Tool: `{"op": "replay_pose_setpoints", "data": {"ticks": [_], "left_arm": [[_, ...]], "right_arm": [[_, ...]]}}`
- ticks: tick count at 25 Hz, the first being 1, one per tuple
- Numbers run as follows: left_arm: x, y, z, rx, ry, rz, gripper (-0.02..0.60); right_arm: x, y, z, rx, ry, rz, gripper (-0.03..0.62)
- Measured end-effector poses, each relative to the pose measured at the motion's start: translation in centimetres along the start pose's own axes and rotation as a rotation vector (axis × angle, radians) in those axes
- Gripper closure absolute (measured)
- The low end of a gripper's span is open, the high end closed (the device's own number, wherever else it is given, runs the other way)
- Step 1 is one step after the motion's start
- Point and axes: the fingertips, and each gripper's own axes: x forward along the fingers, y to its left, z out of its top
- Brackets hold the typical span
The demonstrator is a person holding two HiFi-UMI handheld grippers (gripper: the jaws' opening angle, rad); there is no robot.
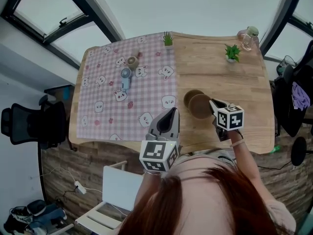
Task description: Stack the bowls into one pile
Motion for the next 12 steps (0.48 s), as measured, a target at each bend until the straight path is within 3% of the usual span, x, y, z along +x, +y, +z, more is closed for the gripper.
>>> {"op": "replay_pose_setpoints", "data": {"ticks": [12], "left_arm": [[1.0, 1.1, 0.1, -0.015, 0.012, 0.058, 0.569]], "right_arm": [[2.6, -0.1, 1.0, 0.055, 0.007, 0.056, 0.577]]}}
